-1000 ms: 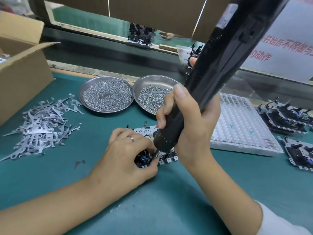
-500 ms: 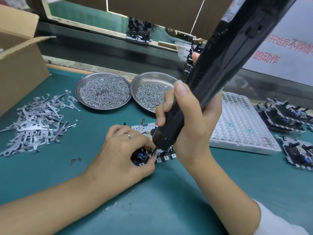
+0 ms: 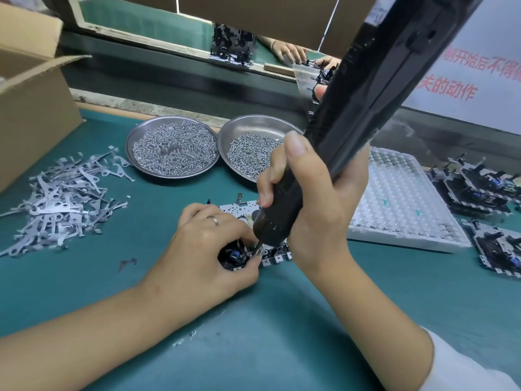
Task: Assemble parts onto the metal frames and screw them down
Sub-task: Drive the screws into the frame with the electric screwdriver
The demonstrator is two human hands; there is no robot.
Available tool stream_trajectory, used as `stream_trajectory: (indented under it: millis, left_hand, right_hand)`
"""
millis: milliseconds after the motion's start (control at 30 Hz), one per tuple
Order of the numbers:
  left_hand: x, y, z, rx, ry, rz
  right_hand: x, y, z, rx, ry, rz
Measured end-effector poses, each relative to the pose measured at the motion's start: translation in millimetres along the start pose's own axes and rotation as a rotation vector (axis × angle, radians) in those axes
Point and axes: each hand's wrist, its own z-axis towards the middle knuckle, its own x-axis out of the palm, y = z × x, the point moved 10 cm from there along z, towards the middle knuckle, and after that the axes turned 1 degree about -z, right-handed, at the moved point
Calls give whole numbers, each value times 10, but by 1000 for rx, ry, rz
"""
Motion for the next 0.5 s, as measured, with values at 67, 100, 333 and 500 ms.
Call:
stream_trajectory:
  millis: [67,100,333,500]
  left_hand:
    - [3,6,1,-6,4,-8]
    - [6,12,-1,-11,9,-14]
    - [21,36,-1,-33,14,-13]
    - [28,64,-18,-54,7,-16]
  right_hand:
    - [2,-5,1,5,1,1]
    - [-2,-11,-1,9,-2,0]
    - [-9,-46,-16,25,-6,2]
    - [-125,31,48,-13,-31,-5]
